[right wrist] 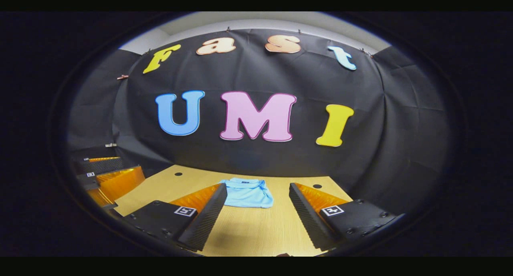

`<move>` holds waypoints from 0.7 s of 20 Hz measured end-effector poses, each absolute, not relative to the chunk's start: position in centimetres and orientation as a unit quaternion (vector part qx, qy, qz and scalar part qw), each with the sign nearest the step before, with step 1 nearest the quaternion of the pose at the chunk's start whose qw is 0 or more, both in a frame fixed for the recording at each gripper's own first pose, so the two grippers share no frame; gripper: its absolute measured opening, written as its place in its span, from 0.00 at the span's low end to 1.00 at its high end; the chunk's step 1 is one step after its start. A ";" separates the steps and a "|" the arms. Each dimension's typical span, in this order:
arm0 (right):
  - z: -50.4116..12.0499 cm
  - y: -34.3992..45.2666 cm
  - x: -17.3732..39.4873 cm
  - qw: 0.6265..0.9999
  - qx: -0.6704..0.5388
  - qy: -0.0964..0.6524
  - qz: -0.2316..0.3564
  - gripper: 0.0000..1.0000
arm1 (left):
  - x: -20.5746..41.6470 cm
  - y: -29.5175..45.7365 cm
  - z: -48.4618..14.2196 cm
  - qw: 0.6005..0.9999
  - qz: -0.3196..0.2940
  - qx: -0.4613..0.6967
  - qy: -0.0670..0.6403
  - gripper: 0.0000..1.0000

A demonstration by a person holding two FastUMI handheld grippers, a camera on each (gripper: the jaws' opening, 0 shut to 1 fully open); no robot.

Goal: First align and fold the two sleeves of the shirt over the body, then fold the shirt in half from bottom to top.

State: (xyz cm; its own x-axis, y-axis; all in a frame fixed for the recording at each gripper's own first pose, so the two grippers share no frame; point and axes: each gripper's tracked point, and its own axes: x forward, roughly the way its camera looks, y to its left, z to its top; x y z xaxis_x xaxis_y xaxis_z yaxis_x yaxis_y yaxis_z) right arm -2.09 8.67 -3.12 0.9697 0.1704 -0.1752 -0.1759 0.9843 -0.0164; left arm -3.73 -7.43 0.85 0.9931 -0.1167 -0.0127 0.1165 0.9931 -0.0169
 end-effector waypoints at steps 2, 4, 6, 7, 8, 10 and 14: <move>-2.4 8.5 -3.8 0.993 -0.007 0.082 0.085 0.97 | -5.5 -6.6 0.8 0.999 -0.053 0.005 0.000 0.99; -2.6 8.3 -5.4 0.993 -0.008 0.081 0.085 0.97 | -6.1 -6.7 0.3 0.998 -0.059 0.009 0.001 0.99; -2.0 6.0 -6.3 0.995 -0.017 0.061 0.072 0.97 | -7.4 -6.8 -0.1 0.997 -0.070 -0.008 0.017 0.99; -2.3 5.5 -7.0 0.996 -0.023 0.058 0.068 0.97 | -7.9 -6.5 0.2 0.997 -0.071 -0.013 0.017 0.99; -2.9 5.2 -7.7 0.996 -0.027 0.060 0.065 0.97 | -8.2 -5.7 0.2 0.998 -0.068 -0.012 0.013 1.00; -4.1 4.6 -8.7 0.995 -0.023 0.077 0.057 0.97 | -8.8 -4.4 0.1 0.998 -0.059 -0.003 0.003 0.99; -5.6 4.1 -10.1 0.995 -0.013 0.091 0.034 0.97 | -9.4 -4.4 -1.9 0.996 -0.084 0.038 0.009 0.99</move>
